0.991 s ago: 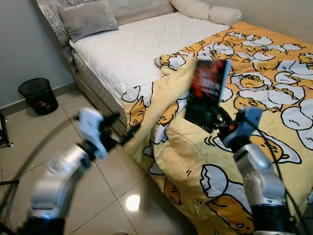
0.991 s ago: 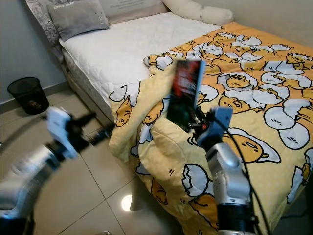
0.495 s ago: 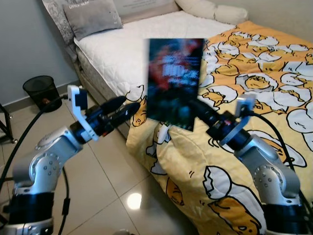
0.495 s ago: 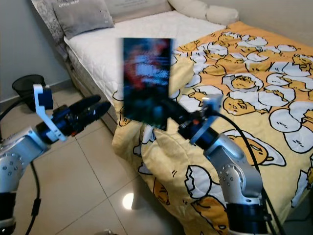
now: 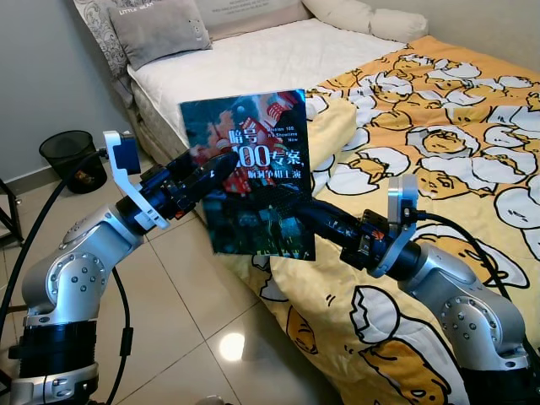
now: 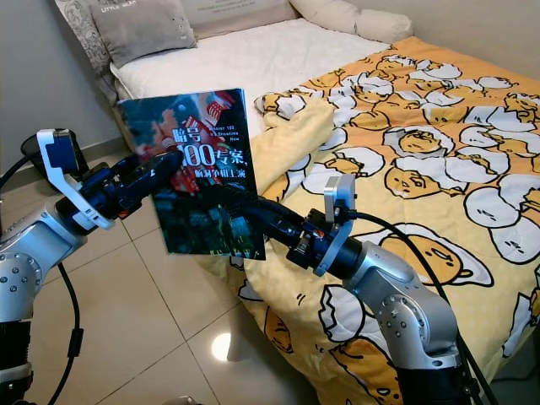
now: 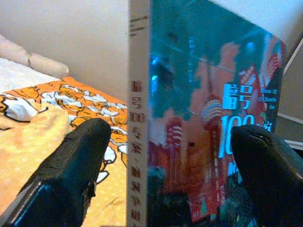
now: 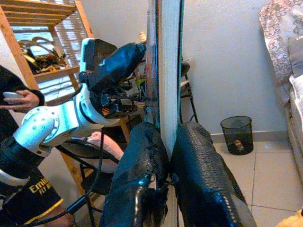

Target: Clean up the room

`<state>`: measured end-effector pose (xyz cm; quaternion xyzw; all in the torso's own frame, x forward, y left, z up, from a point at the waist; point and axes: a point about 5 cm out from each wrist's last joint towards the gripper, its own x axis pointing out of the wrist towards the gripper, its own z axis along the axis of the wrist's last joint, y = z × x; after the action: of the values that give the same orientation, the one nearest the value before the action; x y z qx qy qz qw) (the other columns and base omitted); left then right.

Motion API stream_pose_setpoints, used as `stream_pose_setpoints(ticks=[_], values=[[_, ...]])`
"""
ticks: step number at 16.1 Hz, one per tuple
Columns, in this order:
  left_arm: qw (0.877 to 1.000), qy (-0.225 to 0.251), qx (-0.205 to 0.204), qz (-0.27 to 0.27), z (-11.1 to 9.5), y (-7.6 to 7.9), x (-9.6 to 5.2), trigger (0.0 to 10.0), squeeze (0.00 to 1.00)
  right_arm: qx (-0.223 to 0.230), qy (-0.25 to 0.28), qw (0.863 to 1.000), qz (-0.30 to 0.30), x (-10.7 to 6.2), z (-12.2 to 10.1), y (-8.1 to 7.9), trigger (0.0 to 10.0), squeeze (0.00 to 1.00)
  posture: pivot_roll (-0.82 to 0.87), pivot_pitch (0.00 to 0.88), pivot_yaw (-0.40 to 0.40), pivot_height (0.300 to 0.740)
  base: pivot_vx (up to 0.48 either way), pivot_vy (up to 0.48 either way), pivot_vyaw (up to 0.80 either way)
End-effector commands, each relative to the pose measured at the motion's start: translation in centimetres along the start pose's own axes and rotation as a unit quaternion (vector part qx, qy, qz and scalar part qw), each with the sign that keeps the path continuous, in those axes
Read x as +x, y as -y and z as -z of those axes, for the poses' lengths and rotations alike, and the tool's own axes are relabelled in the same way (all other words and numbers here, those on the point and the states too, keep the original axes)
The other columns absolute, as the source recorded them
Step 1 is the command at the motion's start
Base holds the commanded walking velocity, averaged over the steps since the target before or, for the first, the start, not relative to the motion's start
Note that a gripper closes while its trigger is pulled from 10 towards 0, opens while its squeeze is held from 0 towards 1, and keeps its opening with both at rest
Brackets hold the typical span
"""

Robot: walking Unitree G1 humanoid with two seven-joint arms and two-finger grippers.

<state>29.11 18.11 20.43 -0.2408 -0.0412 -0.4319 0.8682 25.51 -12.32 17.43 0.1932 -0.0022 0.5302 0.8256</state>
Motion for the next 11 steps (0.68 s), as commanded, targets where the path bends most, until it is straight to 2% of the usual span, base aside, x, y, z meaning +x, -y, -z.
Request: stream_pose_setpoints(ticks=[1,5,6,7,9,10,11], values=[[1.0,0.005,0.001,0.004,-0.2,0.1,-0.3,10.0,0.0,-0.015,0.017,1.0,-0.021,0.1,-1.0,-0.6,10.0,0.0,-0.03,0.0,0.072,0.74,0.0,0.0,0.0],[1.0,-0.012,-0.005,-0.004,0.4,0.1,-1.1,10.0,0.0,-0.011,0.025,0.999,-0.02,0.1,-1.3,-0.5,10.0,0.0,-0.02,0.0,0.07,0.74,0.0,0.0,0.0],[0.999,-0.03,-0.015,0.009,0.8,0.4,-1.3,10.0,0.0,-0.007,0.03,0.999,-0.025,0.1,-1.5,-0.6,10.0,0.0,-0.02,0.0,0.069,0.74,0.0,0.0,0.0],[0.999,-0.037,-0.018,0.015,1.1,0.5,-1.3,6.2,0.0,-0.006,0.033,0.999,-0.028,0.2,-1.7,-0.6,10.0,0.0,-0.02,0.0,0.07,0.74,0.0,0.0,0.0],[0.999,-0.037,-0.023,0.023,1.3,0.7,-1.6,1.1,0.0,-0.003,0.04,0.999,-0.032,0.2,-1.9,-0.6,10.0,0.0,-0.02,0.0,0.07,0.74,0.0,0.0,0.0],[0.999,-0.033,-0.027,0.028,1.3,0.8,-1.7,0.0,0.0,-0.003,0.042,0.999,-0.033,0.2,-2.0,-0.6,10.0,0.0,-0.02,0.0,0.07,0.74,0.0,0.0,0.0],[0.998,-0.028,-0.038,0.038,1.3,1.0,-1.9,0.0,0.0,-0.001,0.049,0.998,-0.032,0.3,-2.2,-0.6,10.0,0.0,-0.02,0.0,0.07,0.74,0.0,0.0,0.0]])
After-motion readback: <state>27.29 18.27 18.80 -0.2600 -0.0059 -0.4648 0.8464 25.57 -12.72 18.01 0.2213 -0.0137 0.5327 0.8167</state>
